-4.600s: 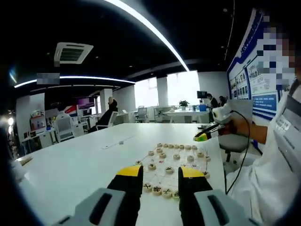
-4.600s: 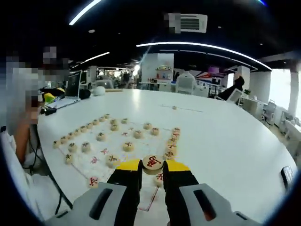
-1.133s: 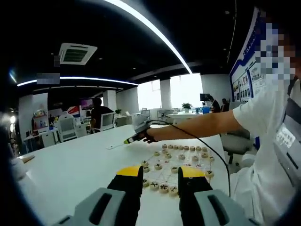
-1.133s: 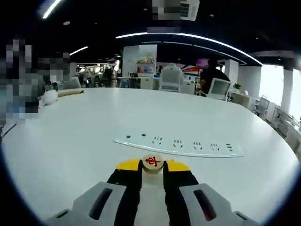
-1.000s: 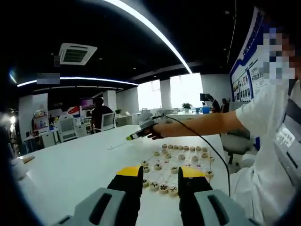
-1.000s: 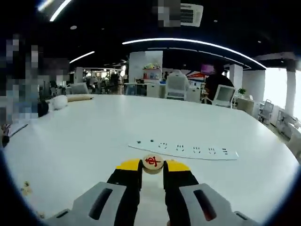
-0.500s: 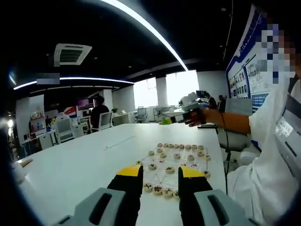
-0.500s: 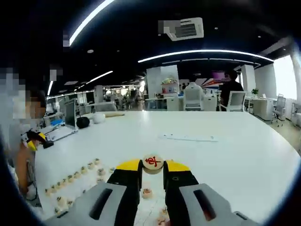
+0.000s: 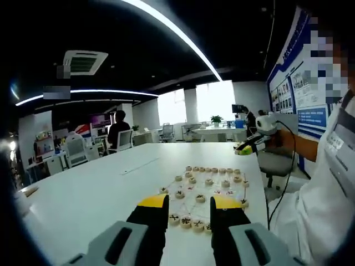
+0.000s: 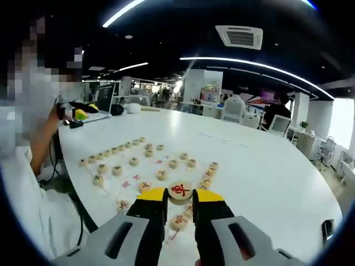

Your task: Pick up the chess pieces one by one and place each piece onto its starting position on the chessboard, setting the pieces on their correct points until all the chess pieces are arranged in the starting layout

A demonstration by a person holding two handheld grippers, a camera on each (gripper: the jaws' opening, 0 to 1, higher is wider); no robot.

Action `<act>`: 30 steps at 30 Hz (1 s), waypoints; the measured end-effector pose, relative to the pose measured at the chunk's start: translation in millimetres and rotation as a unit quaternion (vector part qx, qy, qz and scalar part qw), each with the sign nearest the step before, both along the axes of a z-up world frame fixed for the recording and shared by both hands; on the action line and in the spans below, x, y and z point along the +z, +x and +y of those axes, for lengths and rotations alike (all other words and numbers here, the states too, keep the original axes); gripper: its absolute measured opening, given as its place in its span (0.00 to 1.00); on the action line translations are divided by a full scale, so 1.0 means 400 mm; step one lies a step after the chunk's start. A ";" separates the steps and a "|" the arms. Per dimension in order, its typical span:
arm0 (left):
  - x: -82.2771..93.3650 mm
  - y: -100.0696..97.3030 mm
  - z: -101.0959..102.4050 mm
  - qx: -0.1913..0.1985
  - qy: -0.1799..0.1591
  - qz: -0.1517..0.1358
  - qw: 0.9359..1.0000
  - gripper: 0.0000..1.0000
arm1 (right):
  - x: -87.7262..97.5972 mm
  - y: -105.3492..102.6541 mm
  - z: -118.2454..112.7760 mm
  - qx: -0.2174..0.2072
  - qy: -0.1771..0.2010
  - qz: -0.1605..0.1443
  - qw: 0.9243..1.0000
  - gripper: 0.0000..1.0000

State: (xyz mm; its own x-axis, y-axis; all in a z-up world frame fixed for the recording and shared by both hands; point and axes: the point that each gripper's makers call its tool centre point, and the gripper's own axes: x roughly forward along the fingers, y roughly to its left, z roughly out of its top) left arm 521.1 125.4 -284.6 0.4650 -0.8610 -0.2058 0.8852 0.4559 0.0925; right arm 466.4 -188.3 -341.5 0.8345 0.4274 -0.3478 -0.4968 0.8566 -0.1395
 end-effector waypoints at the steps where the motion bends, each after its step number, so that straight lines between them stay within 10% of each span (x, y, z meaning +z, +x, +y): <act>1: 0.002 -0.002 0.000 0.000 -0.001 -0.001 1.000 0.32 | -0.023 -0.014 0.001 -0.002 -0.004 0.005 1.000 0.19; 10: -0.005 -0.004 -0.016 -0.006 0.003 0.000 1.000 0.32 | -0.137 -0.055 -0.024 -0.025 0.008 0.049 0.998 0.19; 21: -0.006 -0.006 -0.017 -0.006 0.005 0.000 1.000 0.32 | -0.149 -0.041 -0.037 -0.030 0.011 0.053 0.998 0.21; 26: -0.002 -0.004 -0.014 -0.005 0.002 -0.001 1.000 0.32 | -0.065 -0.035 -0.050 -0.048 0.047 0.034 0.997 0.42; 30: -0.006 0.003 -0.020 -0.003 0.004 0.000 1.000 0.32 | 0.124 0.003 -0.009 -0.042 0.082 -0.048 0.995 0.38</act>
State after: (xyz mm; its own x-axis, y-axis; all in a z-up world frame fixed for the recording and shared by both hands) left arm 522.2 117.5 -287.2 0.4594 -0.8623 -0.2131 0.8881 0.4495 0.0958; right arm 467.7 -192.1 -291.8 0.8957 0.3995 -0.1952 -0.4139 0.9096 -0.0377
